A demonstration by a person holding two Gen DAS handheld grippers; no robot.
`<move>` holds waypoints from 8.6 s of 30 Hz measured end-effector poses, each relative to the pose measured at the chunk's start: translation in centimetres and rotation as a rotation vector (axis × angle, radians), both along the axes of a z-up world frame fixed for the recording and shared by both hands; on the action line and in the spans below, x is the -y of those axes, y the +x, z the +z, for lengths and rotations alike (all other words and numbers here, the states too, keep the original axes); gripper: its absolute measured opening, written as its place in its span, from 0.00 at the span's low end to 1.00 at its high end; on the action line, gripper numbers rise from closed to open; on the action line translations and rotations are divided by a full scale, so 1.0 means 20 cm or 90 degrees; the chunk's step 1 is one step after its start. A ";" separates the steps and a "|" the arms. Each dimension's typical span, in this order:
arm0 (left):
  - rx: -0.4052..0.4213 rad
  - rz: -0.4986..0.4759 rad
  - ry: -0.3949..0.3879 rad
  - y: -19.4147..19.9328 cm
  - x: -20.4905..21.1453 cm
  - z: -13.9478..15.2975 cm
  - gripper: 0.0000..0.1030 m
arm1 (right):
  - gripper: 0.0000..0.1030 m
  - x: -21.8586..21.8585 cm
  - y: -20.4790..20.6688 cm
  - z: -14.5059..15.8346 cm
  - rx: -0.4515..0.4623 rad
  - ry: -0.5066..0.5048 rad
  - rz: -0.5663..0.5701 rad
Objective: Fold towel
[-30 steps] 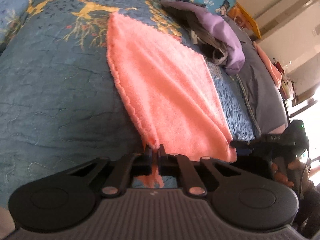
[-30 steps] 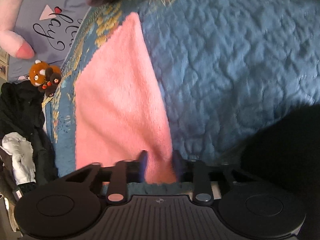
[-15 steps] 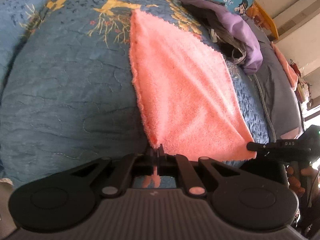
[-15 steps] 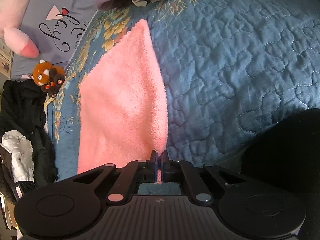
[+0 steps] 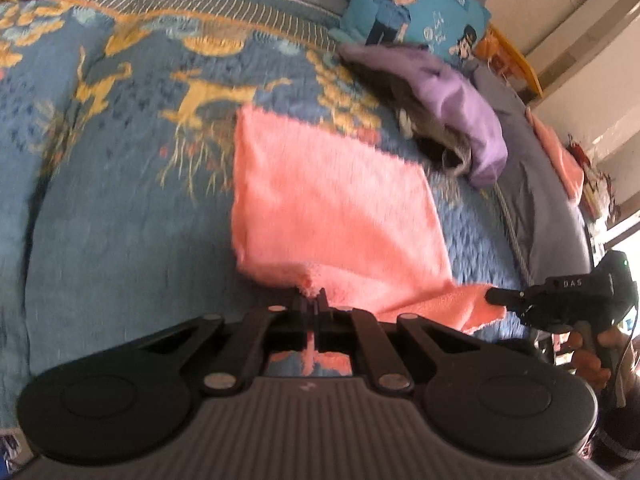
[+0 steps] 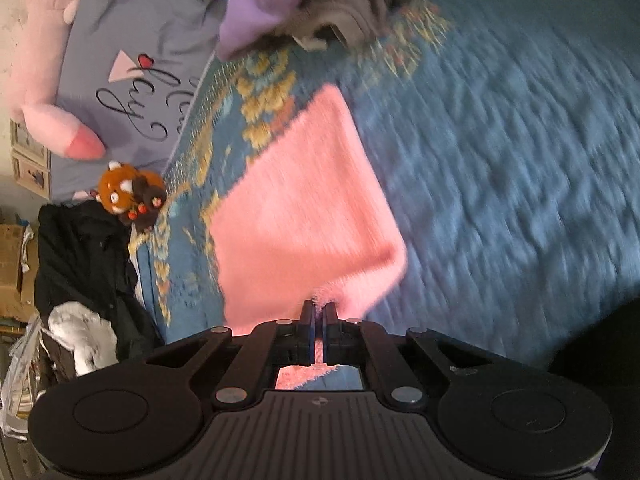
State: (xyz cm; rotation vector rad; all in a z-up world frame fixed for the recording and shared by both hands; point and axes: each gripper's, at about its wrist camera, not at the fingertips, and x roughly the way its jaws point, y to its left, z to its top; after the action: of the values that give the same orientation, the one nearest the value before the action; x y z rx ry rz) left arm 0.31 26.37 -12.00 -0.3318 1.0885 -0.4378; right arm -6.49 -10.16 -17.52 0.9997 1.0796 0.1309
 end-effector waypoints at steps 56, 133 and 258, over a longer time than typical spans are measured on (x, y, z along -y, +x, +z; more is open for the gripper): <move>0.331 -0.472 0.424 0.40 0.37 -0.09 0.71 | 0.49 -0.44 0.40 0.07 0.505 -0.908 0.814; 0.309 -0.348 0.265 0.20 0.18 -0.06 0.90 | 0.03 -1.26 1.26 0.04 0.385 -0.411 0.844; 0.290 -0.315 0.151 0.38 0.40 0.00 0.99 | 0.42 -0.30 0.62 0.03 0.267 -0.529 0.293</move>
State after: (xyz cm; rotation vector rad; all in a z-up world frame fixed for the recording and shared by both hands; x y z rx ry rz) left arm 7.95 18.36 -12.08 0.2503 0.7541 -0.7712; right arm 5.95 -4.08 -16.92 -0.0368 0.8317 0.2279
